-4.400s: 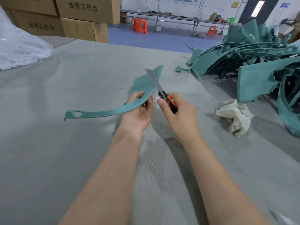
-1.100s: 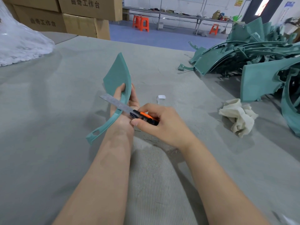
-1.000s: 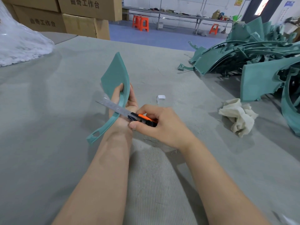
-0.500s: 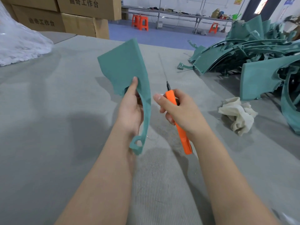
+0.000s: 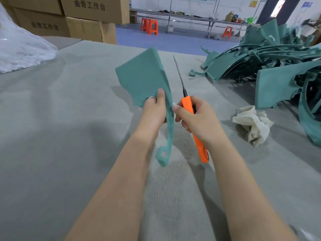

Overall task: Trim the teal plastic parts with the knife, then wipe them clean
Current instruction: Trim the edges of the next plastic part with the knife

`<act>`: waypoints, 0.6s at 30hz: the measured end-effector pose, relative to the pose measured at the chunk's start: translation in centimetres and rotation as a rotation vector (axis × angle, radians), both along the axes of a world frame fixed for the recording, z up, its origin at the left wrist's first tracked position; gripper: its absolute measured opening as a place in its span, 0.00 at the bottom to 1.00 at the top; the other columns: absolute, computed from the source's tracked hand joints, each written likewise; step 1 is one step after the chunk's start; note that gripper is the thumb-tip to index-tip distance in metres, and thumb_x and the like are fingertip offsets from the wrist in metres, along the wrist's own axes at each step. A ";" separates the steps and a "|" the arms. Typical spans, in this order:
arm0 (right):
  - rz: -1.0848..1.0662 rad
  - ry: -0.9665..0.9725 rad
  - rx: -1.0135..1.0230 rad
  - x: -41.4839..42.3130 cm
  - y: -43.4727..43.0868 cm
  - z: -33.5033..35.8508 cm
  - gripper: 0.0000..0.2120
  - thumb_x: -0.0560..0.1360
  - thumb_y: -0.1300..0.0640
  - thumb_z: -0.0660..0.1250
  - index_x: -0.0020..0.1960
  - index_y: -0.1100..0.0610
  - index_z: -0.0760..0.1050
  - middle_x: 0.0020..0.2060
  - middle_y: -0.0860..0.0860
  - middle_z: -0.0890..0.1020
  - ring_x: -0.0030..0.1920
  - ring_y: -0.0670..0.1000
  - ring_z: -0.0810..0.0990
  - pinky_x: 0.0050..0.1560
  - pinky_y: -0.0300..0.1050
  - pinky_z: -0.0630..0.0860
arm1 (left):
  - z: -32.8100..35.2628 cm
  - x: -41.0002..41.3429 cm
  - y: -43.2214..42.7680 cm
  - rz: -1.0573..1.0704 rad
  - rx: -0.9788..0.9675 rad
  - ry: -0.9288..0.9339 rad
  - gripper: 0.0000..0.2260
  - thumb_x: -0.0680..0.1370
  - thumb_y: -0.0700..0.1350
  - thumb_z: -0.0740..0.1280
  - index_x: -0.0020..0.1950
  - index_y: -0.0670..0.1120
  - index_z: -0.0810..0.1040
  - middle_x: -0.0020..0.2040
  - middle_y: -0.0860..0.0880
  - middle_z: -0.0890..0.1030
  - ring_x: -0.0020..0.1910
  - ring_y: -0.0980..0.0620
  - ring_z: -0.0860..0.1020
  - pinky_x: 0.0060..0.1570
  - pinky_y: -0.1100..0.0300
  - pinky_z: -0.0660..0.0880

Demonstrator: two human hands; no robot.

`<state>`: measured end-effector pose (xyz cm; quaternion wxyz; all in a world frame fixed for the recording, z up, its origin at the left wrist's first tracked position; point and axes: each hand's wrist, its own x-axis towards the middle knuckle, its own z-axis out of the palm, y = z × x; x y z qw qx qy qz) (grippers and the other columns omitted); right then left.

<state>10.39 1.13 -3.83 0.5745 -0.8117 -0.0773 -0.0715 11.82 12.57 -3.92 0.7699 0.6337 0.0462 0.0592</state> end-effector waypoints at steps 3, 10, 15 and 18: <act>-0.059 -0.003 -0.068 -0.3 -0.8 0.5 0.21 0.78 0.42 0.62 0.46 0.61 0.74 0.33 0.50 0.77 0.28 0.41 0.73 0.36 0.43 0.70 | -0.8 1.3 0.6 0.007 -0.158 0.050 0.18 0.84 0.51 0.53 0.37 0.46 0.69 0.26 0.51 0.72 0.22 0.55 0.68 0.24 0.64 0.65; 0.169 0.024 -0.207 -1.0 -3.0 1.7 0.02 0.78 0.52 0.65 0.48 0.49 0.72 0.40 0.48 0.78 0.38 0.45 0.82 0.43 0.41 0.81 | -0.7 2.0 1.3 -0.057 -0.432 0.165 0.19 0.84 0.52 0.54 0.36 0.45 0.66 0.20 0.53 0.68 0.17 0.58 0.65 0.19 0.70 0.61; 0.239 -0.070 -0.231 -1.4 -2.5 2.2 0.07 0.77 0.49 0.66 0.52 0.50 0.76 0.36 0.46 0.79 0.29 0.44 0.75 0.34 0.40 0.75 | -0.6 1.9 1.4 -0.092 -0.452 0.183 0.18 0.84 0.51 0.53 0.39 0.43 0.69 0.20 0.53 0.67 0.16 0.59 0.63 0.17 0.69 0.59; 0.286 -0.035 -0.262 -1.5 -2.4 2.4 0.25 0.74 0.35 0.54 0.48 0.53 0.80 0.28 0.48 0.77 0.28 0.43 0.70 0.37 0.40 0.68 | -0.6 1.7 1.5 -0.114 -0.486 0.174 0.16 0.84 0.51 0.54 0.43 0.42 0.71 0.22 0.53 0.67 0.16 0.60 0.63 0.17 0.70 0.60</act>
